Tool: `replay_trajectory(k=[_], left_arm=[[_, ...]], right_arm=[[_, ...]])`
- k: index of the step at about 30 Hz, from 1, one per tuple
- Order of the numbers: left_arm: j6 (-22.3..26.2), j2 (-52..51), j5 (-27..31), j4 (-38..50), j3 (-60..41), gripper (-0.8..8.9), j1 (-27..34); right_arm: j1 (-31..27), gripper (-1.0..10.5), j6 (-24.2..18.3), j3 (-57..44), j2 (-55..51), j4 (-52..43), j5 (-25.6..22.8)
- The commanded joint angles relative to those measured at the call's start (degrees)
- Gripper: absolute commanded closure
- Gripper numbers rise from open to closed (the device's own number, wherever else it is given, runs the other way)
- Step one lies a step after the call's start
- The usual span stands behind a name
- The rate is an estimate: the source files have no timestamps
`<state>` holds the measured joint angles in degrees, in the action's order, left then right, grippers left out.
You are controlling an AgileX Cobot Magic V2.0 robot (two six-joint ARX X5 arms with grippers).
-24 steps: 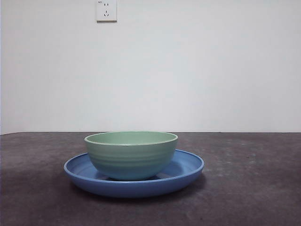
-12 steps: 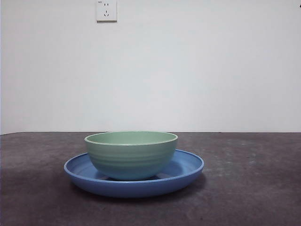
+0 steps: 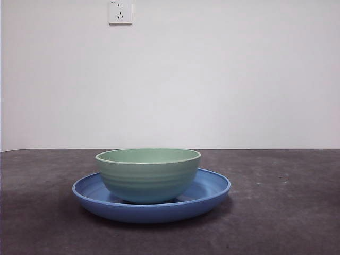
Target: Place the green bowl on the blue plate
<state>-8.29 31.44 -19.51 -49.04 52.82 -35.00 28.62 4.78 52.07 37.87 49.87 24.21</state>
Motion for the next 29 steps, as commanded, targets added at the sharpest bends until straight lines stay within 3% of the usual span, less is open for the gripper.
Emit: replay_trajectory(k=[1,16,20,23,25,29], left_arm=[[0.1,0.2,-0.2,0.7,0.5,7.95,-0.3],[0.1,0.2,-0.3,0.8,0.5,7.94,1.5],[1.0,0.2,-1.2,1.3,-0.2,7.95,8.3],[6.4,-0.5,-1.1,4.4,-2.5,7.95,15.3],[9.4,-1.8,-1.1,8.6,-5.9,7.95,20.6],[9.1,-5.6,-0.9,18.2,-15.1,7.95,28.8]], right_arm=[[0.5,9.3,0.5,0.4,0.2,-0.6,-0.1],[0.5,9.3,0.5,0.4,0.2,-0.6,-0.1],[0.5,9.3,0.5,0.4,0.2,-0.6,-0.1],[0.5,9.3,0.5,0.4,0.2,-0.6,-0.1],[0.5,9.3,0.5,0.4,0.2,-0.6,-0.1],[0.5,9.3,0.5,0.4,0.2,-0.6,-0.1]])
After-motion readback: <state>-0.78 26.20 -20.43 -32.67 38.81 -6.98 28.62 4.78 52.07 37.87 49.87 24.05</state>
